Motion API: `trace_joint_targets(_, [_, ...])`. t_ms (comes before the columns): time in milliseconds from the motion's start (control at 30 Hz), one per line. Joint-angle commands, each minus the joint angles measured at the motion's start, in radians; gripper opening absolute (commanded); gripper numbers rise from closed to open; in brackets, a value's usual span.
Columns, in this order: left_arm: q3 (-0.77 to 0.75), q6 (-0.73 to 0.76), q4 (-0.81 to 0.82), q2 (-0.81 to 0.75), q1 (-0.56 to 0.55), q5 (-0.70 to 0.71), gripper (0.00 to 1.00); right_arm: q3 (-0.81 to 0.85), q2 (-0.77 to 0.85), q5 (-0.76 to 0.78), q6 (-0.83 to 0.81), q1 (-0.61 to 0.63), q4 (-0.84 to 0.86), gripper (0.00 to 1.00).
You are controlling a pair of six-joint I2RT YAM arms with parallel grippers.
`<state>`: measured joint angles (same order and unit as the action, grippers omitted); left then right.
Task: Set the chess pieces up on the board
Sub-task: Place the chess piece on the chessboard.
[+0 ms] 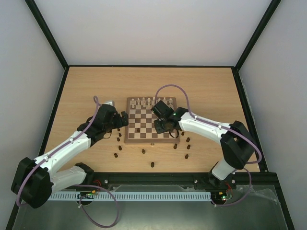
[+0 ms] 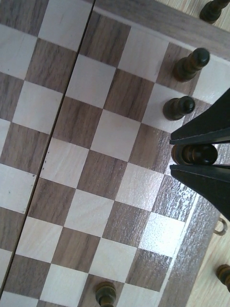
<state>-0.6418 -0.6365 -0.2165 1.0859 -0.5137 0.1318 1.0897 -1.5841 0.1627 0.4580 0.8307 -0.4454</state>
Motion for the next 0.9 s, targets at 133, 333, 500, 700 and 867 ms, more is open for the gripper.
trace_joint_targets(133, [0.020, -0.003, -0.015, -0.026, 0.006, 0.012, 0.99, 0.059, -0.099, 0.033, -0.021, 0.014, -0.044, 0.09])
trace_joint_targets(333, [0.026, -0.003, -0.018, -0.035, 0.006, 0.021, 0.99, 0.068, -0.137, 0.037, -0.022, 0.017, -0.035, 0.11])
trace_joint_targets(500, [0.028, -0.003, -0.018, -0.035, 0.006, 0.023, 0.99, 0.069, -0.152, 0.030, -0.024, 0.019, -0.028, 0.12])
trace_joint_targets(700, [0.029, -0.004, -0.016, -0.029, 0.006, 0.022, 0.99, 0.065, -0.158, 0.029, -0.022, 0.019, -0.024, 0.15])
trace_joint_targets(867, [0.028, -0.002, -0.015, -0.030, 0.006, 0.023, 0.99, 0.064, -0.156, 0.023, -0.021, 0.019, -0.019, 0.22])
